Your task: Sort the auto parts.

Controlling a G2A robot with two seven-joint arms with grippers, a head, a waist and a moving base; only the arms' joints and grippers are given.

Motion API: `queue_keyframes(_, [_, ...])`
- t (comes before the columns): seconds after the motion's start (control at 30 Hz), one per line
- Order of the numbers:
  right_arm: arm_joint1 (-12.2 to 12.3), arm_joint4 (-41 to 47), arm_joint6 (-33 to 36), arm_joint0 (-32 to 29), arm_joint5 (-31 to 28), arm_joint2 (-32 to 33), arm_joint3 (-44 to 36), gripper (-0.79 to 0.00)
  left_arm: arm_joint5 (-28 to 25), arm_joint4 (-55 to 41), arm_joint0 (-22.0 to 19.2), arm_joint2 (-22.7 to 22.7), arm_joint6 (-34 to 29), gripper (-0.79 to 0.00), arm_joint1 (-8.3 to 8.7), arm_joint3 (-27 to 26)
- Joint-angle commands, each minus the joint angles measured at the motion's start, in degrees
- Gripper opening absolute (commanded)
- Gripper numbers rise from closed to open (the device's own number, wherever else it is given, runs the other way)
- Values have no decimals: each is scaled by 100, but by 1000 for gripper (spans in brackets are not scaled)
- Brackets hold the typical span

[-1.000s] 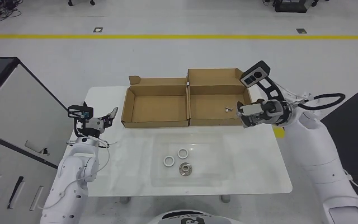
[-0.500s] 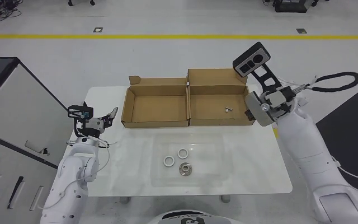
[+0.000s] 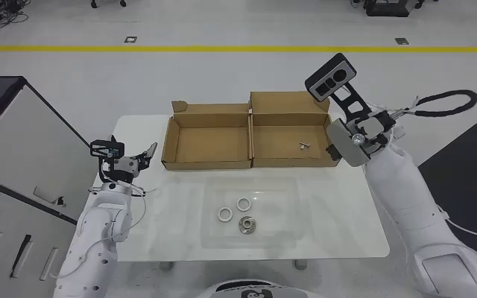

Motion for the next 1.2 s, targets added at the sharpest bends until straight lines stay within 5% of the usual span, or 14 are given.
queue_keyframes(0.0, [3,-191,-164,-45,16,40,-84,-785,0,0,0,0,0,0,0,0])
queue_keyframes(0.4, [23,-1078,-889,-201,214,320,-161,-785,0,0,0,0,0,0,0,0])
queue_keyframes(0.87, [-173,461,-347,-351,362,70,-81,-785,0,0,0,0,0,0,0,0])
queue_keyframes(1.17, [-199,-65,-482,-332,404,209,-58,-785,0,0,0,0,0,0,0,0])
